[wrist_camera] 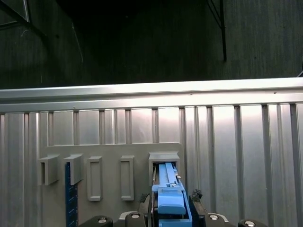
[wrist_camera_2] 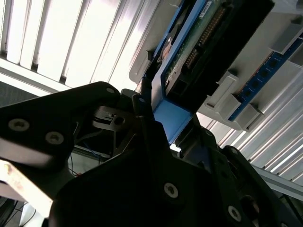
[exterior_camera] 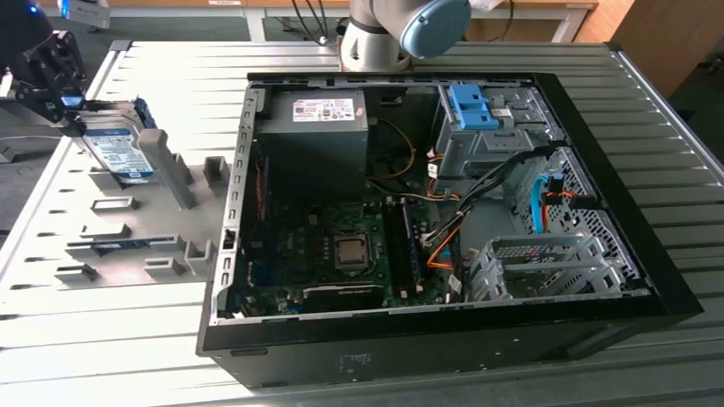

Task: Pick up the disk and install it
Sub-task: 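Pick up the disk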

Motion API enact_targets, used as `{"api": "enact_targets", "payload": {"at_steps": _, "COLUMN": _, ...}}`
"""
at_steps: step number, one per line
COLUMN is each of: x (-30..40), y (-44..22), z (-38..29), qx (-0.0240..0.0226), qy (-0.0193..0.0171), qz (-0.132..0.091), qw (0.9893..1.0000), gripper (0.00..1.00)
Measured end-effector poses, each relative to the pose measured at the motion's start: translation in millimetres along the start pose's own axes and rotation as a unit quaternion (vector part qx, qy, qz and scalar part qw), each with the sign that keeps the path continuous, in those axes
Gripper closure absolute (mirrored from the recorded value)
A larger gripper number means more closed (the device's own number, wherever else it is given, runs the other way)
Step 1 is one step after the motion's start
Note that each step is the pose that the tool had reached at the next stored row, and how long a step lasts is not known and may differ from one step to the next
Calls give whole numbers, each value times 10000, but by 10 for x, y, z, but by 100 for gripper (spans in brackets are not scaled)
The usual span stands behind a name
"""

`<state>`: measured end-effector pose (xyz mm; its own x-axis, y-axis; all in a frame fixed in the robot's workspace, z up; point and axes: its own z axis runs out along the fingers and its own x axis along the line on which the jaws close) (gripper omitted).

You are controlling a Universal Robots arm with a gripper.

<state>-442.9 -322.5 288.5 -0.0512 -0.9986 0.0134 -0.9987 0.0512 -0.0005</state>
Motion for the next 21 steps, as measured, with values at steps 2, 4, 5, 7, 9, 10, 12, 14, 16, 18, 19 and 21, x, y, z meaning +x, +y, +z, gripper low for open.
{"api": "enact_targets", "payload": {"at_steps": 2, "x": -1, "y": 0, "z": 0, "qx": 0, "qy": 0, "qz": 18, "qw": 10000, "gripper": 55}}
{"api": "enact_targets", "payload": {"at_steps": 4, "x": -1, "y": 0, "z": 0, "qx": 0, "qy": 0, "qz": 20, "qw": 10000, "gripper": 55}}
{"api": "enact_targets", "payload": {"at_steps": 5, "x": -1, "y": 0, "z": 0, "qx": -1, "qy": 0, "qz": 20, "qw": 10000, "gripper": 55}}
{"api": "enact_targets", "payload": {"at_steps": 7, "x": -1, "y": 0, "z": 0, "qx": 0, "qy": 0, "qz": 20, "qw": 10000, "gripper": 55}}
{"api": "enact_targets", "payload": {"at_steps": 9, "x": -1, "y": 0, "z": 0, "qx": -1, "qy": 0, "qz": 20, "qw": 10000, "gripper": 55}}
{"api": "enact_targets", "payload": {"at_steps": 10, "x": -1, "y": 0, "z": 0, "qx": 0, "qy": 0, "qz": 21, "qw": 10000, "gripper": 57}}
{"api": "enact_targets", "payload": {"at_steps": 12, "x": -1, "y": 0, "z": 1, "qx": 0, "qy": 0, "qz": 21, "qw": 10000, "gripper": 63}}
{"api": "enact_targets", "payload": {"at_steps": 14, "x": -1, "y": 0, "z": 0, "qx": 0, "qy": 0, "qz": 21, "qw": 10000, "gripper": 63}}
{"api": "enact_targets", "payload": {"at_steps": 16, "x": -1, "y": 0, "z": 0, "qx": 0, "qy": 0, "qz": 22, "qw": 10000, "gripper": 63}}
{"api": "enact_targets", "payload": {"at_steps": 18, "x": -1, "y": 0, "z": 0, "qx": -1, "qy": 0, "qz": 23, "qw": 10000, "gripper": 63}}
{"api": "enact_targets", "payload": {"at_steps": 19, "x": -1, "y": 0, "z": 0, "qx": 0, "qy": 0, "qz": 23, "qw": 10000, "gripper": 63}}
{"api": "enact_targets", "payload": {"at_steps": 21, "x": -1, "y": 0, "z": 0, "qx": 0, "qy": 0, "qz": 24, "qw": 10000, "gripper": 63}}
